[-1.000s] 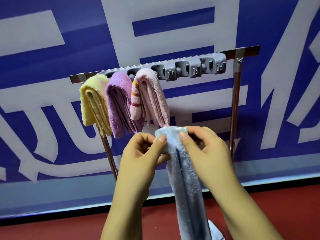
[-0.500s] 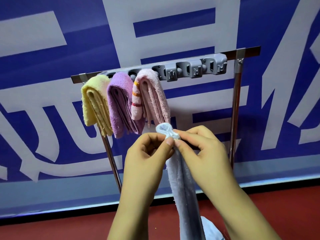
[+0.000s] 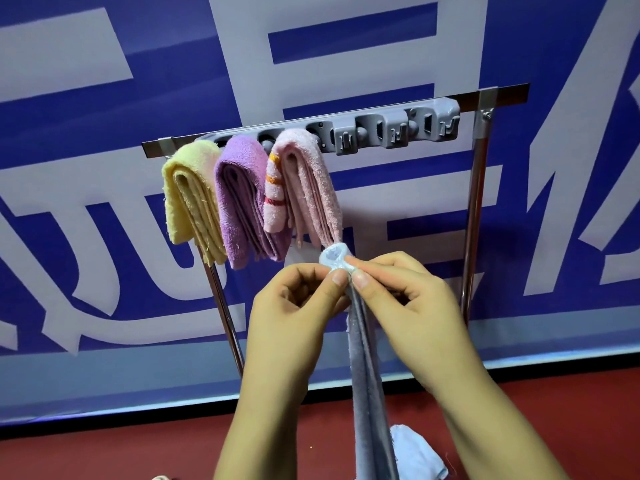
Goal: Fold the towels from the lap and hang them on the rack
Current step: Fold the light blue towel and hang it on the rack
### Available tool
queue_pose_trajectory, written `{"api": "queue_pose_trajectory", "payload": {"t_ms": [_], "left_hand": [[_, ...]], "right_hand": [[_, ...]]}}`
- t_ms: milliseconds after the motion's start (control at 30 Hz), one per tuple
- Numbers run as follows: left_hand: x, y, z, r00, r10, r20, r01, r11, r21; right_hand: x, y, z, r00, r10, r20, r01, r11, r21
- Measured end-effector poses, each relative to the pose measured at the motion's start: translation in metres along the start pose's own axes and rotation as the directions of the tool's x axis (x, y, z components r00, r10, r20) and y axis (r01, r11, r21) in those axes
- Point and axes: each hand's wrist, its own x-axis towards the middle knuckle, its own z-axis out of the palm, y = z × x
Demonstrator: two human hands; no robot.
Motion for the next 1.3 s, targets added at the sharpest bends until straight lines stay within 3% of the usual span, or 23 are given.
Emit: {"api": "queue_pose_trajectory", "payload": {"t_ms": [300,467,633,800,867,1000,1033,1133,1300], "left_hand": [[-0.005,-0.002,0.005,0.995,0.098,-0.032,-0.093,0.988,0.123],[-0.010,0.003,0.005,0.998,0.061,-0.014,-0.061,0.998,-0.004],[-0.011,0.009,0.003,0.991,0.021,0.134,-0.023,1.000,0.011],[-0.007,0.010,-0.012,0.966,-0.030,0.257,0.033,0.999,-0.009],[-0.006,0.007,-0.015,0.979,0.004,0.202,-0.016,0.998,0.057],[0.004,-0.014,-0.020,0.983,0.145,-0.113,-0.087,0.910,0.404],[0.007,-0.018,-0.024,0.989,0.111,-0.100,-0.060,0.908,0.414],[0.015,-0.016,-0.028,0.994,-0.049,0.098,0.025,0.972,0.235],[0.030,0.012,-0.033,0.974,0.081,0.212,-0.115,0.981,0.155]], "right_hand": [[-0.001,0.004,0.007,0.978,-0.176,-0.115,0.150,0.967,-0.206],[0.002,0.007,0.005,0.972,-0.231,-0.040,0.212,0.938,-0.275],[0.003,0.009,0.001,0.966,-0.212,-0.146,0.178,0.960,-0.215],[0.004,0.010,-0.004,0.984,-0.151,-0.099,0.136,0.980,-0.146],[0.004,0.008,-0.006,0.993,-0.102,-0.068,0.096,0.992,-0.079],[0.006,0.006,-0.010,1.000,0.006,-0.027,-0.004,0.997,0.072],[0.006,0.006,-0.011,1.000,0.028,-0.013,-0.027,0.994,0.106],[0.009,0.008,-0.016,0.995,0.072,0.068,-0.081,0.987,0.137],[0.020,0.004,-0.025,0.986,0.061,0.153,-0.087,0.981,0.173]]}}
